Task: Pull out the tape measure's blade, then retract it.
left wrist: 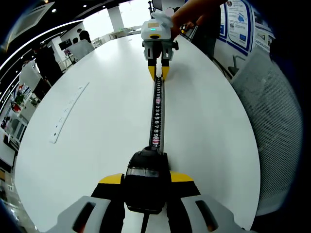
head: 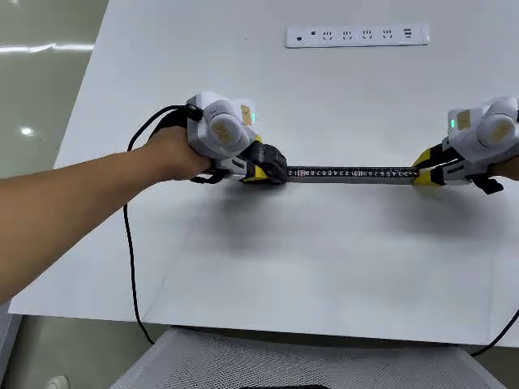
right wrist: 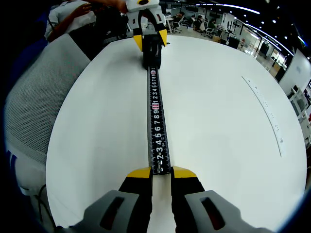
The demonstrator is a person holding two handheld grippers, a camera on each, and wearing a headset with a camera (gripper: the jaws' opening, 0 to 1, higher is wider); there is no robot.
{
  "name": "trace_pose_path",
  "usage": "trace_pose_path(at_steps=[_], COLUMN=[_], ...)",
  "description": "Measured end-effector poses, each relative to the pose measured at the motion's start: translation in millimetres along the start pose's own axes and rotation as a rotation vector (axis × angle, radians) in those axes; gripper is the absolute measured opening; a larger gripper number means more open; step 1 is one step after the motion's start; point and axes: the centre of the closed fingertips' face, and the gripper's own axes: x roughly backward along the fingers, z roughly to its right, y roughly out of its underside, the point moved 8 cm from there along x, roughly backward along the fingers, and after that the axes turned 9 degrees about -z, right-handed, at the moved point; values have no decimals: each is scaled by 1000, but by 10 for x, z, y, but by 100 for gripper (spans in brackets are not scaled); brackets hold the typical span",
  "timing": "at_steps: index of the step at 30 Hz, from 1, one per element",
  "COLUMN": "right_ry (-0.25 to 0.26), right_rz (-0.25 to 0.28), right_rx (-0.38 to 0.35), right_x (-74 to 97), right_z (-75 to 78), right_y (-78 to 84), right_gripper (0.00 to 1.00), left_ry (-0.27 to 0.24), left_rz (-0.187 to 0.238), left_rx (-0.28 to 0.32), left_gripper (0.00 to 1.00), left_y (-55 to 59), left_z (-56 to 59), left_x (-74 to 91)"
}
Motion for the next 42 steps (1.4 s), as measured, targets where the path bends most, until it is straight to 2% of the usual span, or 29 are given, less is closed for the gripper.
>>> trace_pose_path(at_steps=[7, 12, 13, 18, 25, 28, 30, 32, 34, 36, 38, 40, 42], right_ry=[9, 10, 8, 16, 32, 46, 60, 63, 72, 71, 74, 78, 92], right_rz=[-17, -31, -35, -51, -64, -60, -56, -55, -56, -50, -48, -36, -19], right_rx=[26, 17, 3, 24, 22, 8, -14, -24, -46, -73, -80, -133, -173], right_x=[4, 5, 5, 4, 9, 14, 18, 20, 26, 25, 26, 20, 28], right_z=[-11, -10, -7, -16, -24, -21, -18, -21, -31, -60, -96, -125, -142], right_y=[-23, -32, -35, -51, -75, -76, -72, -70, -73, -81, -83, -85, -91], right_gripper=[11, 12, 12, 13, 14, 15, 17, 19, 23, 28, 29, 32, 34], left_ry=[0, -7, -7, -13, -13, -34, -45, -54, -62, -72, -80, -91, -99], left_rz=[6, 14, 13, -3, 4, 5, 8, 18, 23, 27, 32, 59, 61], left_rx=[-5, 12, 27, 28, 100, 132, 187, 205, 276, 292, 342, 374, 402], left_gripper=[31, 32, 32, 33, 39, 41, 43, 45, 49, 50, 51, 52, 53], left_y=[-16, -15, -14, -23, -23, -17, 0, 11, 54, 83, 109, 123, 160], left_z=[13, 24, 26, 36, 63, 71, 89, 88, 103, 112, 127, 143, 144], left_x=[8, 14, 13, -1, -13, -7, -3, 1, 12, 37, 57, 95, 97])
